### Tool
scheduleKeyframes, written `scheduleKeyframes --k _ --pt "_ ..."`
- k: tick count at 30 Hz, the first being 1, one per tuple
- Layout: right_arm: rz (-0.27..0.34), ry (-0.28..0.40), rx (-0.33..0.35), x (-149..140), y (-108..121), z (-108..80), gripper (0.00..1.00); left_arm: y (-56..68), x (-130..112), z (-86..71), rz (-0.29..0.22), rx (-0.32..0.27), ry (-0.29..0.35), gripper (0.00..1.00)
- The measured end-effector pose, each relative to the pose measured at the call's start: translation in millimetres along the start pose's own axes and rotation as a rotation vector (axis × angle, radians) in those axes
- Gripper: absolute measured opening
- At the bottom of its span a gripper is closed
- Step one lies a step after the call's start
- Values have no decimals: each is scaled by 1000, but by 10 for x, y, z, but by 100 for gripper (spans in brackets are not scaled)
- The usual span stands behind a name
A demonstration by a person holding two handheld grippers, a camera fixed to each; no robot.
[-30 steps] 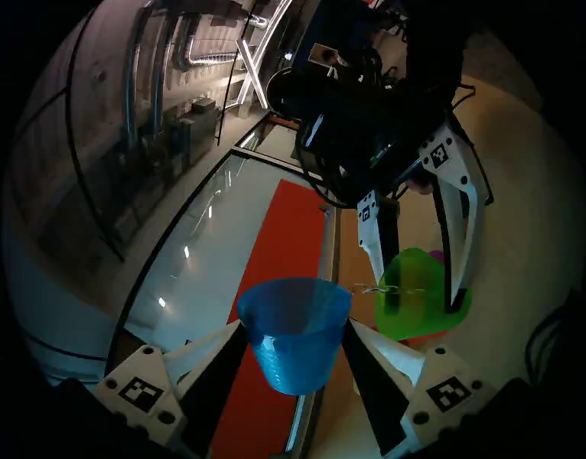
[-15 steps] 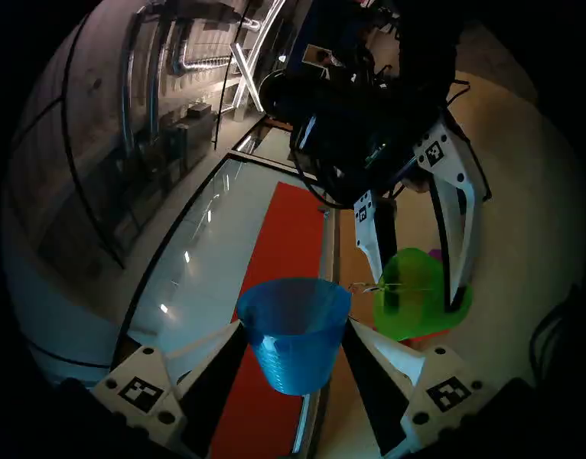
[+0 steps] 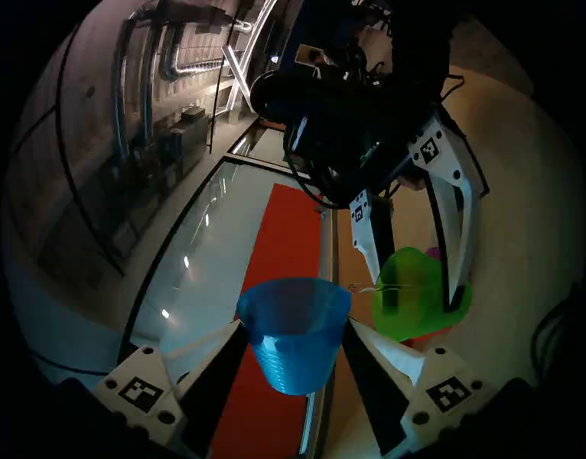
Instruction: Pour water
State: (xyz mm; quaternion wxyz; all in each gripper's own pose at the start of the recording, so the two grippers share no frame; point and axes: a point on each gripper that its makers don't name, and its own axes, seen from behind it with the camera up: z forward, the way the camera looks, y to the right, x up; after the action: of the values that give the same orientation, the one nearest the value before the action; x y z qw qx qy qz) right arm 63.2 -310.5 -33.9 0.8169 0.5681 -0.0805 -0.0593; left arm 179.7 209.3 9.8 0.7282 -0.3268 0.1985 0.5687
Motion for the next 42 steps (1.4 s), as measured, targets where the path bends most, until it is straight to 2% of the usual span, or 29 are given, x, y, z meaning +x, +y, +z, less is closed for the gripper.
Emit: scheduleKeyframes --k 6,42 --pt "-2 0 -2 3 -1 -2 90 -37 -2 -3 26 5 -6 82" --pt "3 8 -8 1 18 -23 90 -72 -40 52 80 9 -12 83"
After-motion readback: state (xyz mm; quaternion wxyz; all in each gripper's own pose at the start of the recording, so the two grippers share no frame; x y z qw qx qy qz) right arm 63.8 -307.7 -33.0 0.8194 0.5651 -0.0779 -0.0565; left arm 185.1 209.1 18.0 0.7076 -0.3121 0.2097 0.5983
